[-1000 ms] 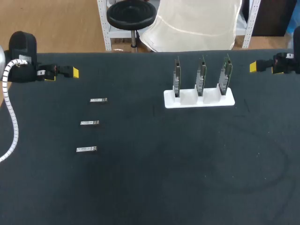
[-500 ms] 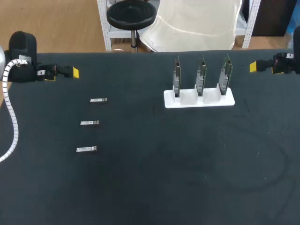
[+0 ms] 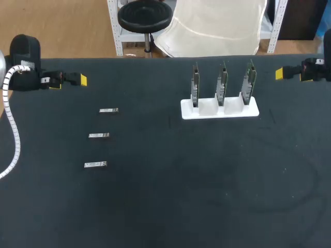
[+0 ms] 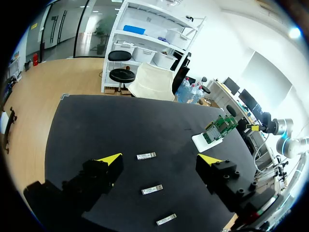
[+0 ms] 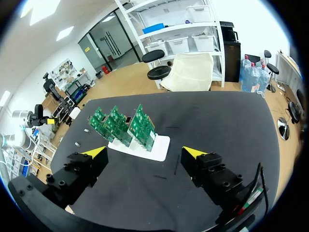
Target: Pick up the optical module with the left hand, and insert it into the network port with the right hand.
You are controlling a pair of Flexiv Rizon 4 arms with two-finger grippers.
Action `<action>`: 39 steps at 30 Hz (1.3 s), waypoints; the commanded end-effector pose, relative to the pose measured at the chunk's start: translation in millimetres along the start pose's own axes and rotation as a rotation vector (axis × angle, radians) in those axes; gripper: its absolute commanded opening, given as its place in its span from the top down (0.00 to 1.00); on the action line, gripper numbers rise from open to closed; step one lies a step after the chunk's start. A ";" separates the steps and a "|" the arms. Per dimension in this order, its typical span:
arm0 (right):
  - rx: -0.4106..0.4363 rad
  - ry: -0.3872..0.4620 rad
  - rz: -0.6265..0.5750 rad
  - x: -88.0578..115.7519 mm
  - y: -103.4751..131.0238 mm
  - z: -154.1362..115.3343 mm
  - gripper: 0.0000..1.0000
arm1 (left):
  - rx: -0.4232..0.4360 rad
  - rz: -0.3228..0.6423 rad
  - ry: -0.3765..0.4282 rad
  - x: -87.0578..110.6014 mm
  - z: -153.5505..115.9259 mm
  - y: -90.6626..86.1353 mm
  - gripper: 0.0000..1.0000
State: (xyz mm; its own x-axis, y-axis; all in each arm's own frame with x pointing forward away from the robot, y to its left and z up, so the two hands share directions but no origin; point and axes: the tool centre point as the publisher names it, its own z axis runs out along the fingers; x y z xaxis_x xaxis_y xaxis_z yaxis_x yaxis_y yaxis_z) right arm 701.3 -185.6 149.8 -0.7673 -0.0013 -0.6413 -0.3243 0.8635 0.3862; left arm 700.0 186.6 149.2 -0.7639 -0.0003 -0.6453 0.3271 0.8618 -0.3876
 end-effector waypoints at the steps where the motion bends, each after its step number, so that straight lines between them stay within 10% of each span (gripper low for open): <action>1: 0.007 -0.001 0.001 0.7 1.3 -0.7 0.00 | -0.007 -0.002 0.004 -0.5 -0.1 -1.6 0.00; 18: 0.007 -0.001 0.001 0.7 1.3 -0.7 0.00 | -0.023 0.011 0.010 -1.1 -0.2 0.9 0.00; 27: 0.007 -0.001 0.001 0.7 1.3 -0.7 0.00 | -0.106 0.348 0.118 -13.6 10.4 22.0 0.00; 39: 0.007 -0.001 0.001 0.7 1.3 -0.7 0.00 | 0.058 0.918 0.295 -21.2 30.0 39.9 0.00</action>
State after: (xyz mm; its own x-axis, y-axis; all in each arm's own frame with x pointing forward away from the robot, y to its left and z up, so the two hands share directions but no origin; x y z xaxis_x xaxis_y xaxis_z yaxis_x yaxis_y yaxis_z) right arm 701.3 -185.6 149.8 -0.7672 -0.0013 -0.6414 -0.3243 0.8635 0.3862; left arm 734.5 203.6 129.7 -0.5335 0.5770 -0.6184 0.7031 0.7089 0.0549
